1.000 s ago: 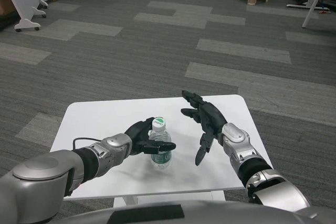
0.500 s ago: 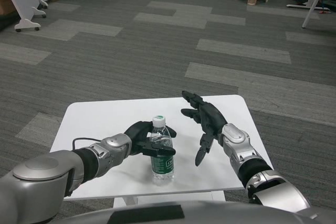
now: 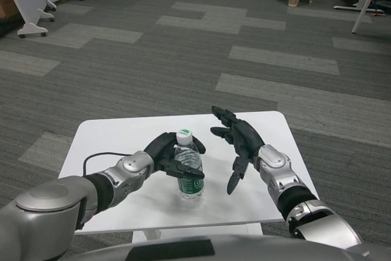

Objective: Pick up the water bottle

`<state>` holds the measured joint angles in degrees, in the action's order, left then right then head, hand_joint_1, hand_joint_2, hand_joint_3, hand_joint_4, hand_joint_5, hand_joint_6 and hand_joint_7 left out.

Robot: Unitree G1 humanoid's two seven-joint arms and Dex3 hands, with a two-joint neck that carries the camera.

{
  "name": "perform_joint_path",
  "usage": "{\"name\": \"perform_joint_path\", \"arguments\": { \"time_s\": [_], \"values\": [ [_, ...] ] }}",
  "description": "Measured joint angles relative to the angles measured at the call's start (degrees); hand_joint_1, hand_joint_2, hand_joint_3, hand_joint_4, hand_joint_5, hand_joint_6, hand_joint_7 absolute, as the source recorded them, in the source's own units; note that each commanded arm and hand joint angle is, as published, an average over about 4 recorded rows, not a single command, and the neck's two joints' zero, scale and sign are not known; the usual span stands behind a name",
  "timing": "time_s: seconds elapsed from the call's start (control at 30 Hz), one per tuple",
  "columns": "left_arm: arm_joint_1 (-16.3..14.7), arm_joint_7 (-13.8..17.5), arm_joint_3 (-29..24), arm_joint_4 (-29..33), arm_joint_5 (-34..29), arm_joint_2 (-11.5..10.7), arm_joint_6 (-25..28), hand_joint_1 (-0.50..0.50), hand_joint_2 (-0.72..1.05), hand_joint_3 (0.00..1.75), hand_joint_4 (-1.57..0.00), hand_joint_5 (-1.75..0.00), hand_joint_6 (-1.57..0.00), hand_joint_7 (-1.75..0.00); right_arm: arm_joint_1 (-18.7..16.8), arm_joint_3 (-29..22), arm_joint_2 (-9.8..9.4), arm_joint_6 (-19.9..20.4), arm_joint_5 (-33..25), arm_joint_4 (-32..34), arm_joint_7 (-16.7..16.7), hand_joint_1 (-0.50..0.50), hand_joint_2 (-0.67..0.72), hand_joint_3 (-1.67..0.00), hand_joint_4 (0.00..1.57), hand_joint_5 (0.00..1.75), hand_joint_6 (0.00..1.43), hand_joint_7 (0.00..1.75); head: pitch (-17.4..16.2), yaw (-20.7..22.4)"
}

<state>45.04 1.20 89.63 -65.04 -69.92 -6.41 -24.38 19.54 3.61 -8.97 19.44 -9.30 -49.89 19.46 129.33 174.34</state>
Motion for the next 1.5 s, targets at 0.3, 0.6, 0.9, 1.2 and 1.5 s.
{"name": "perform_joint_path", "arguments": {
  "time_s": [0.3, 0.6, 0.9, 1.2, 1.5],
  "values": [
    [-1.0, -0.5, -6.9, -0.4, 4.4, -0.8, -0.9, 0.50, 0.69, 0.04, -1.46, -1.75, -1.30, -1.52, -0.1, 0.0, 0.01, 0.0, 0.0, 0.1, 0.0, -0.21, 0.72, -0.08, 0.00, 0.58, 0.00, 0.00, 0.4, 0.2],
    [-2.0, -0.5, -17.1, -0.9, 11.9, -3.2, -1.3, 0.50, 0.63, 0.09, -1.42, -1.75, -1.24, -1.26, -0.1, 0.0, 0.03, 0.0, 0.0, 0.1, 0.0, -0.21, 0.72, -0.08, 0.00, 0.58, 0.00, 0.00, 0.7, 0.6],
    [-2.9, 0.4, -35.6, -1.1, 29.4, -7.5, -0.6, 0.50, 0.60, 0.09, -1.46, -1.75, -1.26, -1.19, -0.4, -0.2, 0.00, 0.0, 0.0, 0.2, 0.0, -0.21, 0.72, -0.08, 0.00, 0.58, 0.00, 0.00, 1.2, 1.4],
    [-4.9, 4.0, -56.8, 3.8, 48.9, -12.5, 3.4, 0.50, 0.60, 0.07, -1.50, -1.75, -1.26, -1.19, -1.4, -0.5, -0.06, 0.1, 0.0, 0.5, -0.1, -0.21, 0.72, -0.08, 0.00, 0.58, 0.00, 0.00, 2.1, 5.1],
    [-5.8, 4.7, -59.5, 6.4, 50.5, -14.1, 5.2, 0.50, 0.67, 0.09, -1.50, -1.75, -1.26, -1.19, -1.4, -0.9, -0.23, 0.1, 0.0, 0.7, -0.1, -0.21, 0.72, -0.08, 0.00, 0.53, 0.00, 0.00, 3.1, 8.5]
  ]
}}
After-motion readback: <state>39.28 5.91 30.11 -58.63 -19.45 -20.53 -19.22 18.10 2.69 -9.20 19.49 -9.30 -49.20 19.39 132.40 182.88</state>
